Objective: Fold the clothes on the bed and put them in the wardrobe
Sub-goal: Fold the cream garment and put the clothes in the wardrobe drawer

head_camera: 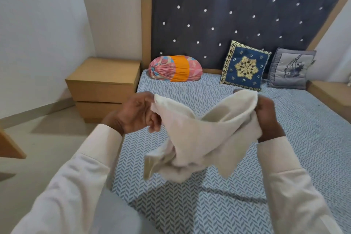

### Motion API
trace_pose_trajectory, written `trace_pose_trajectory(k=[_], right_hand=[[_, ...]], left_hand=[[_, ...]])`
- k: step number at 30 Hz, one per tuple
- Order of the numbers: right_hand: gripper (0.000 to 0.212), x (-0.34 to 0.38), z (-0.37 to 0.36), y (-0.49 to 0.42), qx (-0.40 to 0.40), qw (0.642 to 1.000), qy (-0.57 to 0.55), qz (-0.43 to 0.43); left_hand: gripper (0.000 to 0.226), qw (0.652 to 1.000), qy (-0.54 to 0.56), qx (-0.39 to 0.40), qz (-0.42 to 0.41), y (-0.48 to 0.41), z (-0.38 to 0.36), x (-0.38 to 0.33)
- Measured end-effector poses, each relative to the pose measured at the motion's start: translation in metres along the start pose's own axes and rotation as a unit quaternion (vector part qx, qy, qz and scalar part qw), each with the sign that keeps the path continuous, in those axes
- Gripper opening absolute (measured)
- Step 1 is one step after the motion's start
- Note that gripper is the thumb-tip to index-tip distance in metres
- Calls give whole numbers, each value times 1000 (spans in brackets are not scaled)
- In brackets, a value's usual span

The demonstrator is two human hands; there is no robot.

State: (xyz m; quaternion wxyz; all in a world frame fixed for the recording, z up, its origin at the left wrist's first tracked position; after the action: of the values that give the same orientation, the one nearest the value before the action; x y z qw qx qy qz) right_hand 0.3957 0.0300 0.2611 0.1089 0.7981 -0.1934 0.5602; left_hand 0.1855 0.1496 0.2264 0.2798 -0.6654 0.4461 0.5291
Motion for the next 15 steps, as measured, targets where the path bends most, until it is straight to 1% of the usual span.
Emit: trace_pose_trajectory(k=[1, 2, 3, 4, 5, 6, 7, 8, 9, 10, 11, 12, 13, 14, 15], right_hand=[[44, 12, -7, 1, 24, 999, -19, 12], [44, 17, -19, 0, 75, 997, -14, -2], [44, 12, -27, -4, 119, 992, 30, -33], [44, 3, -34, -8, 161, 978, 121, -61], [42, -5, -25, -21, 159, 956, 234, -72], [36, -12, -11, -38, 137, 935, 318, -77], [26, -17, 10, -63, 75, 924, 365, -85], [17, -17, 30, -84, -1, 929, 358, -97], [11, -14, 53, -104, -75, 949, 294, -86], [8, -11, 76, -120, -138, 968, 201, -64], [7, -7, 93, -134, -178, 977, 110, -25], [15, -3, 109, -144, -199, 977, 76, 4], [28, -4, 124, -148, -224, 969, 101, 20], [41, -7, 132, -144, -244, 958, 148, 25], [46, -21, 154, -141, -277, 940, 199, 20]], left_hand=[[29, 1000, 9, -3, 7, 0, 5, -2], [30, 1000, 9, -8, 9, -4, 13, -4], [32, 1000, -4, -19, 14, -8, 21, -2], [33, 999, -21, -40, 26, -14, 31, 2], [33, 997, -34, -60, 35, -22, 38, 6], [32, 995, -41, -83, 38, -34, 47, 9], [32, 993, -38, -107, 34, -48, 55, 8], [34, 990, -19, -138, 13, -62, 68, 3], [33, 986, 22, -162, -19, -76, 82, -5], [30, 979, 65, -188, -49, -91, 99, -12], [28, 970, 85, -213, -77, -99, 118, -20], [30, 965, 64, -239, -88, -108, 137, -22], [34, 960, 17, -265, -88, -110, 151, -21], [37, 956, -42, -283, -68, -112, 163, -11], [38, 947, -102, -302, -38, -113, 175, 7]])
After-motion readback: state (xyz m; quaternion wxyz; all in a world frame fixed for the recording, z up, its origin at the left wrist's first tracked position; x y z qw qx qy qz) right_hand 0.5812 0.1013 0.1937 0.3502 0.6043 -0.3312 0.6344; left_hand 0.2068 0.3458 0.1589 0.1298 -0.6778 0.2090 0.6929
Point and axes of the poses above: each hand's wrist, its own y-axis away from the middle knuckle, its own z-axis out of the back of the hand, x = y × z, the point moved 10 cm from there along -y, towards the middle knuckle, and after that the axes turned 1 degree about y, right-handed, at the moved point
